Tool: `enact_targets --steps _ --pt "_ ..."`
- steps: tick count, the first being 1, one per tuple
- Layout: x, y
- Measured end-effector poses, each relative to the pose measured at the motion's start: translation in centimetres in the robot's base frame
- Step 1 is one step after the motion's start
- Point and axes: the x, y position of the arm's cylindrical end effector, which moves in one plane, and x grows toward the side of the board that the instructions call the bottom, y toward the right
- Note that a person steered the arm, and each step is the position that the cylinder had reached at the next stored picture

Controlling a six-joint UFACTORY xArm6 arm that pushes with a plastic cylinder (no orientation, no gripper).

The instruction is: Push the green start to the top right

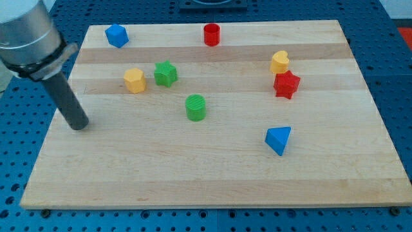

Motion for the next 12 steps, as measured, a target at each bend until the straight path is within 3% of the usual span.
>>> enact_targets --steps 4,5,7,9,11,12 --pt "-1.7 1.2" --pt "-5.3 0.5" --pt "-11.8 8.0" --pt "-9.3 14.2" --pt "-13.9 18.8" --pt "-15.1 25.6"
